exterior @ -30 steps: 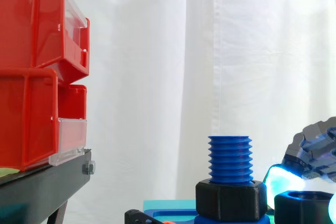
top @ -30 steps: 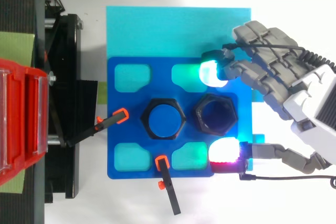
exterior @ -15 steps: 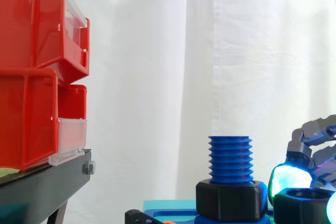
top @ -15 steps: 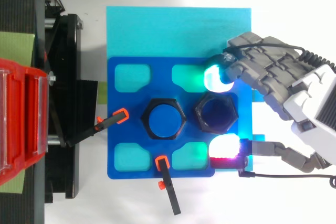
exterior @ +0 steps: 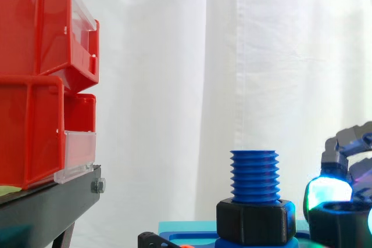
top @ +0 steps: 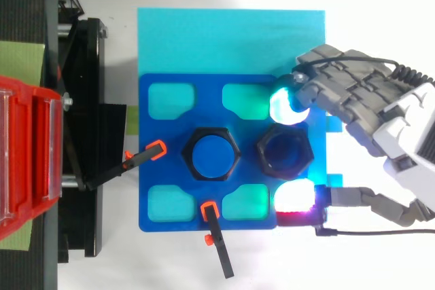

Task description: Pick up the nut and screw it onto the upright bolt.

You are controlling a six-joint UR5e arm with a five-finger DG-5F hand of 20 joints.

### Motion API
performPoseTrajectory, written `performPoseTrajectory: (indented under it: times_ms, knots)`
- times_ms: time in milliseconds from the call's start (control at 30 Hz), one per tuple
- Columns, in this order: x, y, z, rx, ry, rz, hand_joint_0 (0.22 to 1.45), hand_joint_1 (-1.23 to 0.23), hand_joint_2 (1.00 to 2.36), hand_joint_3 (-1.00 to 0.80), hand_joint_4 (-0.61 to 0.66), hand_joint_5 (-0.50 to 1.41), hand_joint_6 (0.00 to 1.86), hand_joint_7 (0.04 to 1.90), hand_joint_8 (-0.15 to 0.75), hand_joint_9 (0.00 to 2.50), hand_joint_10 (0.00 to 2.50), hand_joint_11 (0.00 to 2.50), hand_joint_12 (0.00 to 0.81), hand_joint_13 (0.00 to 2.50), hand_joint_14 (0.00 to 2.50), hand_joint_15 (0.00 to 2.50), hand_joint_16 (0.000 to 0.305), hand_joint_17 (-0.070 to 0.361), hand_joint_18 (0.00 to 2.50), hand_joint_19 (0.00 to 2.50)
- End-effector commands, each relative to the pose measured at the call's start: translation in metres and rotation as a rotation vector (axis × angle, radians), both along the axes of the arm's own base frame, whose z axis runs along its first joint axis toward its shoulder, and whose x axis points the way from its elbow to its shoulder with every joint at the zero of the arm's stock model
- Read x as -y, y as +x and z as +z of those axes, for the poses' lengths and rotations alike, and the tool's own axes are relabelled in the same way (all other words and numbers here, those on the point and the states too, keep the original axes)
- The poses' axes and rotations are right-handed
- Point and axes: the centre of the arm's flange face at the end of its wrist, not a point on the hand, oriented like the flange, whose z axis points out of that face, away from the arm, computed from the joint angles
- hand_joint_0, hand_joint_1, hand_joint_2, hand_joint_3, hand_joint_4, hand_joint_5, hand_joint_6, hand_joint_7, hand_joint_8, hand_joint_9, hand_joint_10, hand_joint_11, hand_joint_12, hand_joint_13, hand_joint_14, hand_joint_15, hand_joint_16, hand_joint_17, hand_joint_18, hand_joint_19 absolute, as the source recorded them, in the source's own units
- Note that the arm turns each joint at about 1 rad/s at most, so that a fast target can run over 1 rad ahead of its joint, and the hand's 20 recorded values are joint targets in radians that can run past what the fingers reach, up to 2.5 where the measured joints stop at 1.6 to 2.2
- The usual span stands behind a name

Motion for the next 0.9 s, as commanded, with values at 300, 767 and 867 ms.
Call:
performPoseTrajectory:
  times_ms: [300,767,867]
  knots:
    - [0.015,-0.028,0.071,-0.009,-0.006,0.001,0.54,-0.69,1.0,-0.5,0.33,-0.2,0.52,1.43,0.348,0.44,0.0,0.09,0.38,0.39,0.0,0.0,0.055,0.124,0.5,0.02]
    - [0.017,0.013,0.109,0.106,-0.068,0.134,0.54,-0.67,1.0,-0.5,0.34,-0.19,0.52,1.43,0.346,0.44,0.0,0.1,0.379,0.39,0.0,0.0,0.055,0.123,0.5,0.02]
    - [0.018,0.028,0.101,0.159,-0.071,0.141,0.54,-0.66,1.0,-0.5,0.34,-0.19,0.52,1.43,0.347,0.44,0.0,0.1,0.379,0.39,0.0,0.0,0.055,0.123,0.5,0.02]
